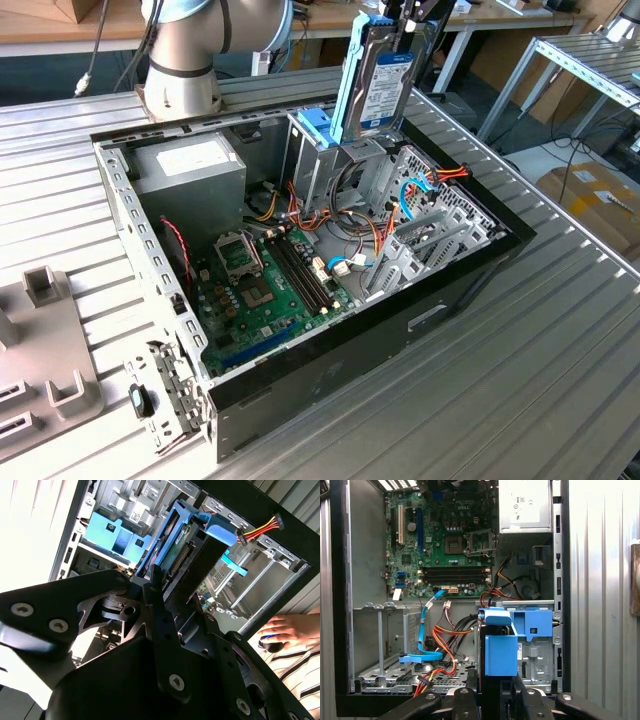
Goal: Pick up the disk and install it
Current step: 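Pick up the disk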
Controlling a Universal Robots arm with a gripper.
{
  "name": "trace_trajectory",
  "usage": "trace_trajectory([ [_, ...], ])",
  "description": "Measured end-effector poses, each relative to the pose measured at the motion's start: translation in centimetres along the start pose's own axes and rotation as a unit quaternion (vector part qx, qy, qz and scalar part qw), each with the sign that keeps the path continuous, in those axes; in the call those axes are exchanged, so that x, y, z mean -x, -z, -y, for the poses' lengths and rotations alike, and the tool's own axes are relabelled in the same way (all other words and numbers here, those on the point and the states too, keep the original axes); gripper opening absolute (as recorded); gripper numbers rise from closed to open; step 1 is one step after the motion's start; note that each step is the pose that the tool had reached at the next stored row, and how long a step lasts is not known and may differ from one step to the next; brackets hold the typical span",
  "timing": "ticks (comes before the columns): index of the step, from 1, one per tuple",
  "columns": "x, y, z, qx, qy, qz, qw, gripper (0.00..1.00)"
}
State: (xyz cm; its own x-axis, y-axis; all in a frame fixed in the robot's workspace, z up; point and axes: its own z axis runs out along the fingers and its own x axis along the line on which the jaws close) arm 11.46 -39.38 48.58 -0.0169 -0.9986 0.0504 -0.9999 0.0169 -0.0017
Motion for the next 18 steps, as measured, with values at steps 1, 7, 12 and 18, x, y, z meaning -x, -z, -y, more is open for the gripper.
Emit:
trace_trajectory([
  [1, -0.01, 0.00, 0.00, 0.0000, 0.000, 0.0000, 1.00000, 0.35],
  [7, -0.03, 0.23, 0.00, 0.0000, 0.000, -0.0001, 1.00000, 0.35],
  [12, -0.05, 0.64, 0.00, 0.0000, 0.000, -0.0001, 1.00000, 0.35],
  [18, -0.05, 0.65, 0.00, 0.0000, 0.000, -0.0002, 1.00000, 0.35],
])
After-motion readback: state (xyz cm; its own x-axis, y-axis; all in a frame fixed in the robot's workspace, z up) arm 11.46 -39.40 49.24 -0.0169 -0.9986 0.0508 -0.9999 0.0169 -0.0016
